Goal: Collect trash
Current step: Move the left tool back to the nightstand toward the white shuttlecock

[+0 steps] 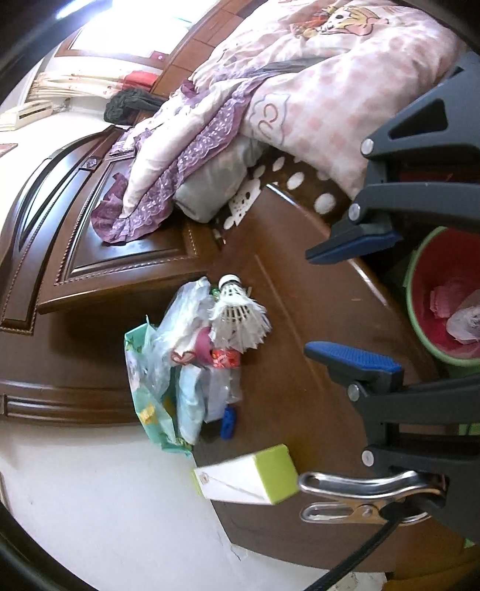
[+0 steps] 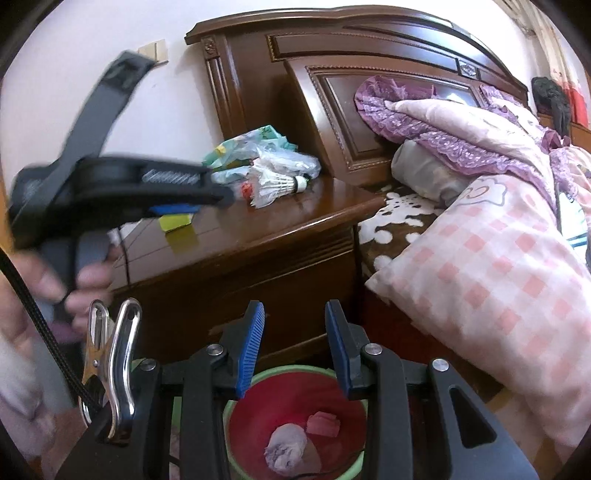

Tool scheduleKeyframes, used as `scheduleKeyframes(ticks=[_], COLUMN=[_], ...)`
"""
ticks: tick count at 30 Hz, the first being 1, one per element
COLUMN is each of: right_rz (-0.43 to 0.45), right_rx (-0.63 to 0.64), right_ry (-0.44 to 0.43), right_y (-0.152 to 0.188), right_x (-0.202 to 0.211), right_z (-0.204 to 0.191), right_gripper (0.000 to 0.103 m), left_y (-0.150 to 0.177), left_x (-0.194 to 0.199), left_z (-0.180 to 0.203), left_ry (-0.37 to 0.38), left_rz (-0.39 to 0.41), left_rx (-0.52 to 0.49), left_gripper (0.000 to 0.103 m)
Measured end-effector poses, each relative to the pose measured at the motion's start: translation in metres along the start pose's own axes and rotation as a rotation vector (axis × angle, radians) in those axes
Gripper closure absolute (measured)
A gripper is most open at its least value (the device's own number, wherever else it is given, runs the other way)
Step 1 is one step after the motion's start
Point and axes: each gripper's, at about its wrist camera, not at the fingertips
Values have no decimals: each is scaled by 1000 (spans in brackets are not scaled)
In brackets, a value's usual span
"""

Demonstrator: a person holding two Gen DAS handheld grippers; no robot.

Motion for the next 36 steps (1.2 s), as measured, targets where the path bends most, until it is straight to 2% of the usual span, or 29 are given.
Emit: scheduleKeyframes(ticks=[12, 16, 19, 23, 28, 36], right_rz=[-30, -38, -38, -52, -47, -45], right_rx=[-13, -29, -48, -81, -88, -93], right_ry=[-51, -51, -53, -47, -40, -45], right_y=[7, 7, 6, 5, 4, 3], right_x=[-6, -7, -8, -12, -12, -11], right_z=[3, 7, 12, 20, 23, 23], right_gripper=[68, 68, 68, 68, 68, 68], left_y=[-39, -49, -57, -67, -71, -64], left_x=[-59, -72, -85, -102, -113, -127], left_z=[3, 2, 1, -2, -3, 4], left_ry=[-5, -31, -26, 5, -39, -71], left_rz=[-32, -33, -46, -83, -94, -133], left_rx=[-12, -14, 9, 55, 93, 72], left_gripper=[57, 53, 48, 48, 48, 48])
Point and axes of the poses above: each gripper's, at about its wrist camera, not at the fingertips, and x roughly against the way its jaws point, z to its right, y to its underside, and after that the axes turned 11 degrees about -x, right-handed
